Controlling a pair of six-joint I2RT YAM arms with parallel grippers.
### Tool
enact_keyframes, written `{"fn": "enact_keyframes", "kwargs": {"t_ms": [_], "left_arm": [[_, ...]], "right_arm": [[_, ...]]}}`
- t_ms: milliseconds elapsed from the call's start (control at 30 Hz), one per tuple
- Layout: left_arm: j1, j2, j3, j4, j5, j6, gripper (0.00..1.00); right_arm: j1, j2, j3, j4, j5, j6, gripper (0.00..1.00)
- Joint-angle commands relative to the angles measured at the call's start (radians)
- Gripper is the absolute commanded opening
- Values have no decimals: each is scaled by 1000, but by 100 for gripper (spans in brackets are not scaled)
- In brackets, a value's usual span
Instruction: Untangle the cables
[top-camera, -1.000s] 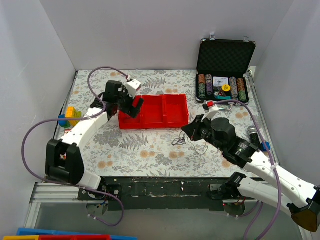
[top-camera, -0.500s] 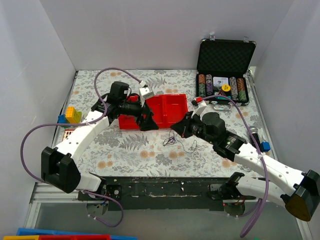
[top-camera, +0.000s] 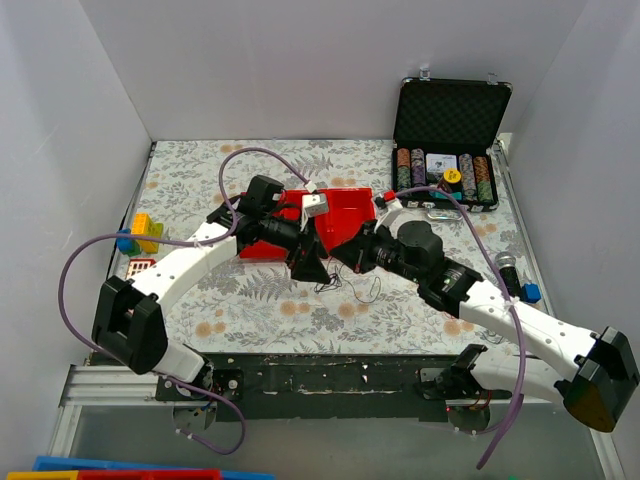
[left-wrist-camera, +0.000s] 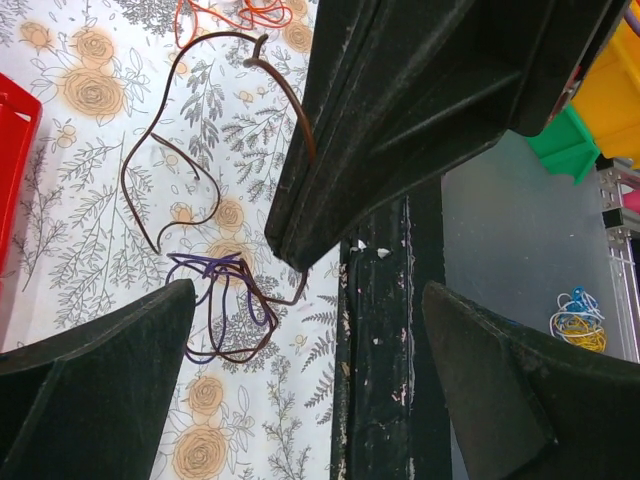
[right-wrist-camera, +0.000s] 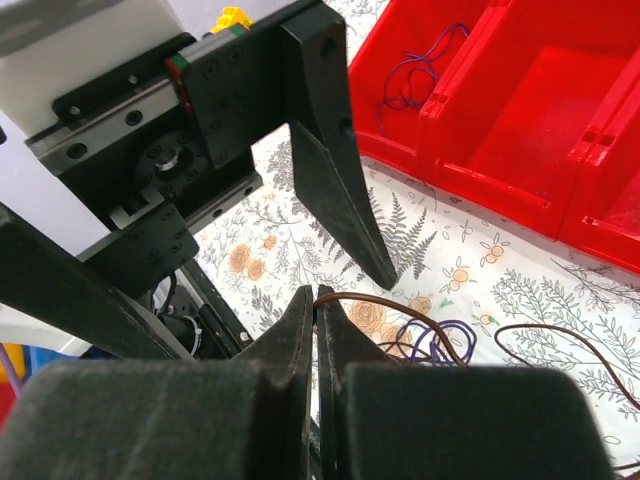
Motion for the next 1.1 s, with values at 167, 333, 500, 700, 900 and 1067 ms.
{"fn": "enact_keyframes", "kwargs": {"t_ms": [167, 333, 500, 700, 900, 1067], "left_arm": [[-23, 34, 21, 54, 43, -17, 71], [-24, 40, 21, 77, 13, -38, 8], [-24, 35, 44, 59, -62, -60, 0], [-17, 8, 96, 42, -165, -107, 0], [-4, -42, 131, 114, -218, -237, 0], [-4, -48, 220, 119, -204, -300, 0]], "right_arm": [[6, 29, 56, 107, -57, 40, 1], [6, 15, 53, 117, -63, 53, 1], [5, -13, 56, 75, -37, 42, 8], [-15, -143, 19, 19, -3, -9, 51], [-15, -273, -71, 22, -115, -61, 56], [-17, -295, -133, 20, -210, -92, 45]]}}
